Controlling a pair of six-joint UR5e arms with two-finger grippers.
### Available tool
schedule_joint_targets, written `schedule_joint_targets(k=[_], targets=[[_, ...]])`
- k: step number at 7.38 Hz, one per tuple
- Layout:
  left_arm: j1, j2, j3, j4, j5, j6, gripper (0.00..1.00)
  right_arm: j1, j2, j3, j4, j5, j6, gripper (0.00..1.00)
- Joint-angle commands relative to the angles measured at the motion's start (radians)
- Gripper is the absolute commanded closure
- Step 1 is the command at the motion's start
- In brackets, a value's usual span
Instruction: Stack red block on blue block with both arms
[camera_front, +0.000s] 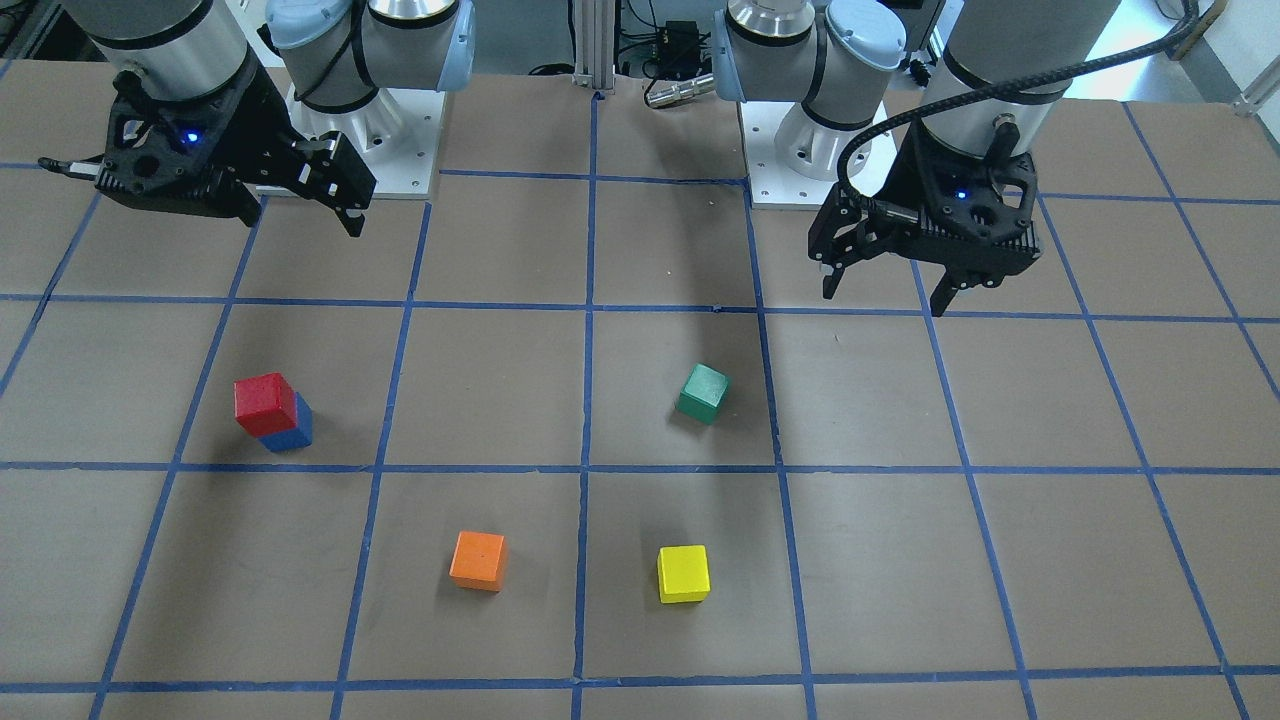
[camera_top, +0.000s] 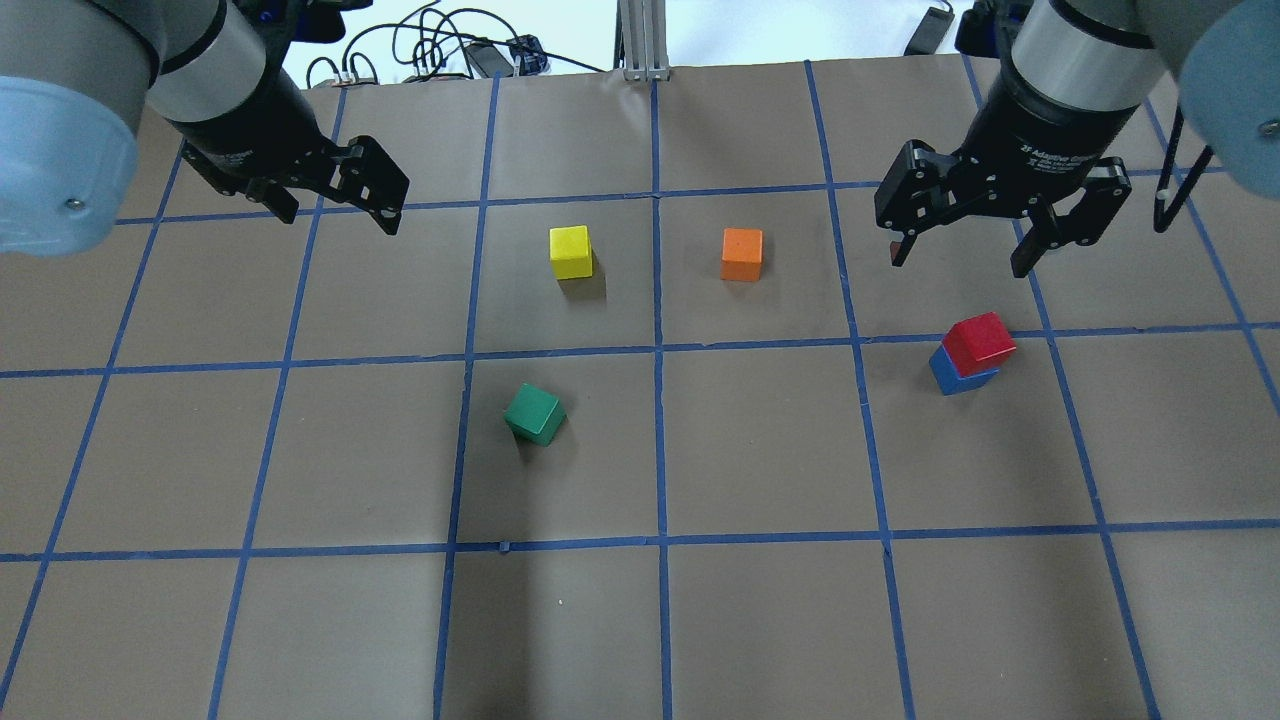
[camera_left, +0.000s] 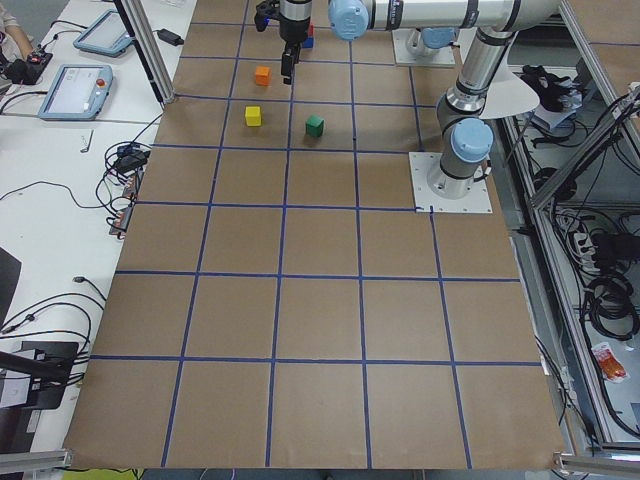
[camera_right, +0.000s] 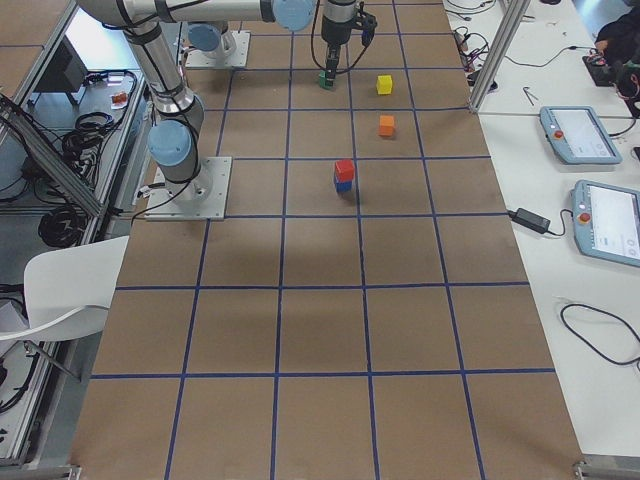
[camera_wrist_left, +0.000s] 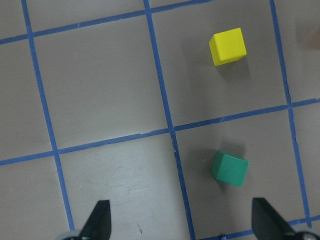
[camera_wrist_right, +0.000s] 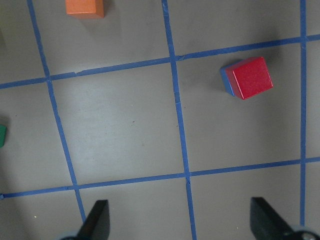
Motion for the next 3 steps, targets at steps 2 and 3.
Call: schedule_joint_targets(k=[2, 3], targets=[[0.0, -0.002, 0.001, 0.001, 0.0, -0.005, 0.0, -0.003, -0.001, 0.001, 0.001, 0.004, 0.0, 0.0], [0.0, -0.002, 0.001, 0.001, 0.0, -0.005, 0.0, -0.003, -0.001, 0.007, -0.004, 0.004, 0.0, 0.0]])
